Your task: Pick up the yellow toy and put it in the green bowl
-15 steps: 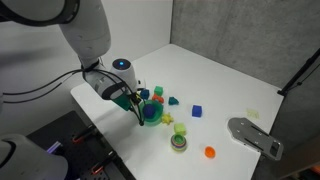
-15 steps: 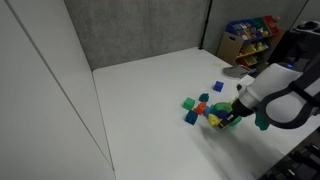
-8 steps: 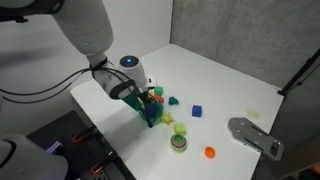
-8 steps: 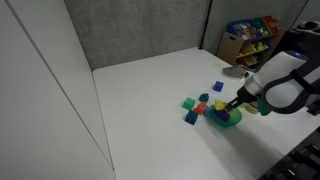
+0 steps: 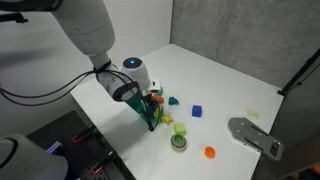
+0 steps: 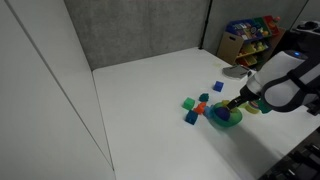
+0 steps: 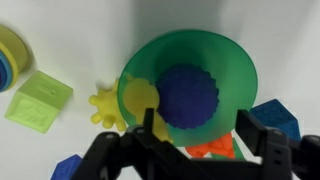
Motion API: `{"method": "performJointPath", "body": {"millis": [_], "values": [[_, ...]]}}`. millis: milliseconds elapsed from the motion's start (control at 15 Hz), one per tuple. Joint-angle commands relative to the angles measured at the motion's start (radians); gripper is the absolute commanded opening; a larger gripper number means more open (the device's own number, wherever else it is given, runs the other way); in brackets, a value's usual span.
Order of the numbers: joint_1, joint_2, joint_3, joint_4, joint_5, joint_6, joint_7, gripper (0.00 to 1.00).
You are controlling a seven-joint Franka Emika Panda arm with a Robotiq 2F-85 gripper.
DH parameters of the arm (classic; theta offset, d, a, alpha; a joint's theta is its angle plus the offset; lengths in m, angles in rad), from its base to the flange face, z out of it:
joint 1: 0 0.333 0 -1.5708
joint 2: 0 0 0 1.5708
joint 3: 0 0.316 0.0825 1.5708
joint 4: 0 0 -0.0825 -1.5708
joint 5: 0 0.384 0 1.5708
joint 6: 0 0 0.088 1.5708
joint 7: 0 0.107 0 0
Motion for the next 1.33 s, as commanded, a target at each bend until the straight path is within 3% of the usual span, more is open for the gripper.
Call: {"method": "performJointPath", "body": {"millis": [0,400,667,1000,1267], "values": [[0.015,-0.035,-0.001,-0.005,0.011,-0.074,0.036,1.00],[-0.005,-0.159,0.054,-0.025,0.089,-0.300,0.019,1.00],[0.054,-0.302,0.019,-0.034,0.173,-0.494,0.034,1.00],[0.145,-0.484,-0.078,-0.014,0.103,-0.768,0.151,1.00],[0.164,-0.634,-0.106,0.013,0.007,-0.980,0.214,1.00]]}}
